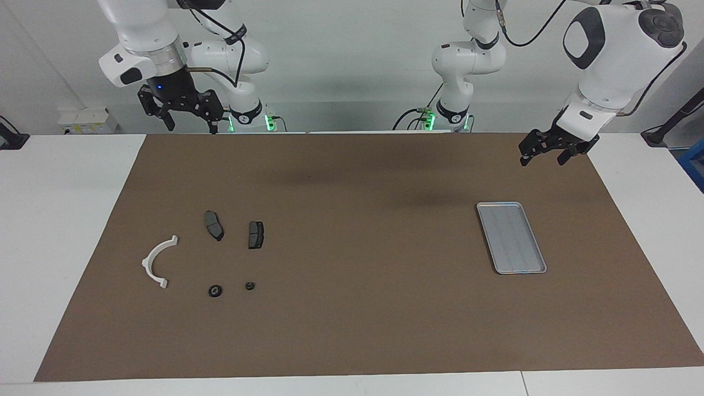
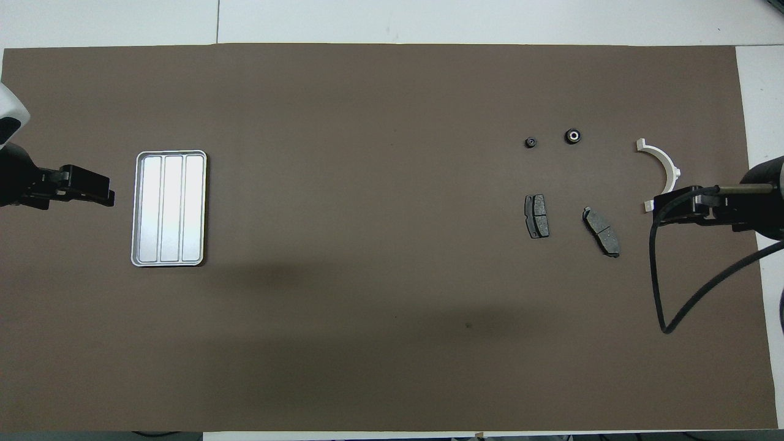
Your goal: Pick bearing gear from pile to tray
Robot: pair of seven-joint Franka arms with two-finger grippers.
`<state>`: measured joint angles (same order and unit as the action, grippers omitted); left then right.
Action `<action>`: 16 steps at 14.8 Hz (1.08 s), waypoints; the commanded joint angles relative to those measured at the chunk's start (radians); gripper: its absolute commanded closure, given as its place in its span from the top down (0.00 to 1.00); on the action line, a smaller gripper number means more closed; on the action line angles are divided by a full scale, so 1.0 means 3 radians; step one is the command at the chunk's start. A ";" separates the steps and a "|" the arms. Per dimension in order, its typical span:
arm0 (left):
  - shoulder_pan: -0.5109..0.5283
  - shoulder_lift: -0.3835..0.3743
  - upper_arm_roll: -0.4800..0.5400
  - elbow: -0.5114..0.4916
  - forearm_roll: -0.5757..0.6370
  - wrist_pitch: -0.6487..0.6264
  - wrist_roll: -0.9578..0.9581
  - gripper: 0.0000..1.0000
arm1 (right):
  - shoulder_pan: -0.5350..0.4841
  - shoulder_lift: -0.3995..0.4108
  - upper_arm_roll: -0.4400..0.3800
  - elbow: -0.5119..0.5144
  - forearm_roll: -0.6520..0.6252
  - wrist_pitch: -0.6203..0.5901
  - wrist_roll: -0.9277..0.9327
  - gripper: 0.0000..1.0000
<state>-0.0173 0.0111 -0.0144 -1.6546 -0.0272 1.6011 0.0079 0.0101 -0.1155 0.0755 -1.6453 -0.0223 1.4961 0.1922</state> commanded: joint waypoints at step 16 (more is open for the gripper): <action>-0.0014 -0.0047 0.0012 -0.0033 0.0040 0.0006 0.0030 1.00 | -0.0008 -0.0004 0.0014 -0.0094 0.0207 0.0304 -0.0119 1.00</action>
<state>-0.0173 0.0111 -0.0144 -1.6546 -0.0272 1.6011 0.0079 0.0114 -0.1173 0.0803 -1.6466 0.0083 1.5283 0.1910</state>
